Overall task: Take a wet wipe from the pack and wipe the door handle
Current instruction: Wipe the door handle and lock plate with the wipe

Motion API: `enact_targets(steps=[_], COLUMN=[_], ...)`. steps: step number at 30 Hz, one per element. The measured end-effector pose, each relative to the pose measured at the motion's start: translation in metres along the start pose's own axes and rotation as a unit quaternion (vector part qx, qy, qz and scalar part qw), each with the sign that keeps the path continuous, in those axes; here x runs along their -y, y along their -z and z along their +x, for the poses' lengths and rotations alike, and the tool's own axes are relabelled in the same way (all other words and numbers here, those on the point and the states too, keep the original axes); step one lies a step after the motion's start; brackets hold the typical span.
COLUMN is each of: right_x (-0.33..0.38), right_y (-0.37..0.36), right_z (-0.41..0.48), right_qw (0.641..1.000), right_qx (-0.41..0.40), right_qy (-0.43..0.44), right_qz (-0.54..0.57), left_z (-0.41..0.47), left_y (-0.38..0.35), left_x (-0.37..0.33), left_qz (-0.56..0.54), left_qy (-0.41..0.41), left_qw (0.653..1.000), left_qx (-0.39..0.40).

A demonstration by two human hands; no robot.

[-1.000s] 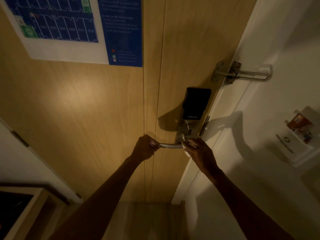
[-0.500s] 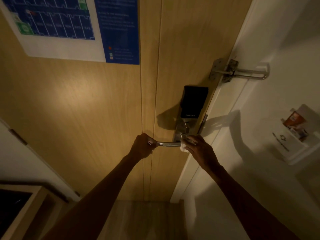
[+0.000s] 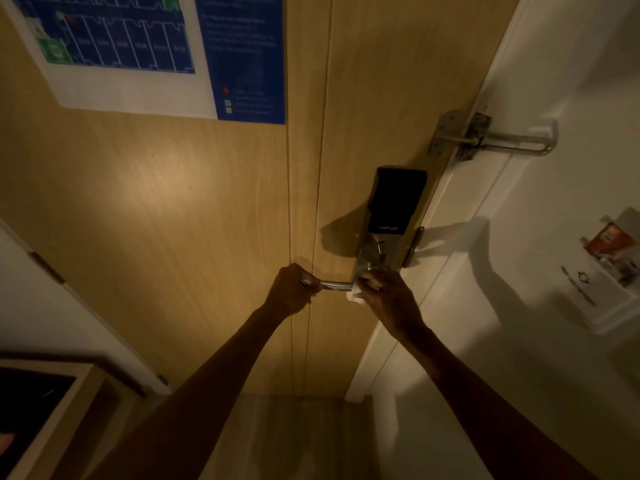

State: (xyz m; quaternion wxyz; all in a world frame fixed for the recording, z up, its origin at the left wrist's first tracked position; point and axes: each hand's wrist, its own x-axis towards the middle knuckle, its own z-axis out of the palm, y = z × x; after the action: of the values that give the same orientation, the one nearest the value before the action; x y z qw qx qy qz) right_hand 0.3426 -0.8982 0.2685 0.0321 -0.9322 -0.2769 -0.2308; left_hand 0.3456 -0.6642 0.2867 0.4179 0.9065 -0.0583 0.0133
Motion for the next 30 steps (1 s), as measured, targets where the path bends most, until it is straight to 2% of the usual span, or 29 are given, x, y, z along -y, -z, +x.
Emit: enact_targets(steps=[6, 10, 14, 20, 25, 30], right_x=[-0.002, 0.001, 0.037, 0.010, 0.052, 0.038], right_y=[0.004, 0.003, -0.009, 0.010, -0.007, 0.005], right_z=[-0.005, -0.003, 0.017, 0.005, 0.024, 0.025], right_qw=[1.000, 1.000, 1.000, 1.000, 0.999, 0.998], right_qx=[0.006, -0.006, 0.013, 0.011, 0.038, 0.054], right_qy=[0.003, -0.015, 0.002, 0.004, -0.020, -0.012], right_qz=[-0.008, -0.013, 0.003, -0.010, -0.009, -0.021], left_z=[0.000, 0.000, 0.003, 0.004, 0.004, 0.005], left_y=[0.006, 0.009, 0.012, 0.018, 0.020, 0.022], left_x=[-0.003, -0.007, -0.009, -0.004, -0.003, -0.004], left_qz=[-0.005, -0.032, -0.075, -0.129, -0.165, -0.185], left_qy=[-0.017, 0.008, 0.038, 0.077, 0.090, 0.103], left_qw=[1.000, 0.999, 0.996, 0.988, 0.981, 0.976], left_qx=[-0.002, -0.027, -0.011, 0.016, 0.051, 0.045])
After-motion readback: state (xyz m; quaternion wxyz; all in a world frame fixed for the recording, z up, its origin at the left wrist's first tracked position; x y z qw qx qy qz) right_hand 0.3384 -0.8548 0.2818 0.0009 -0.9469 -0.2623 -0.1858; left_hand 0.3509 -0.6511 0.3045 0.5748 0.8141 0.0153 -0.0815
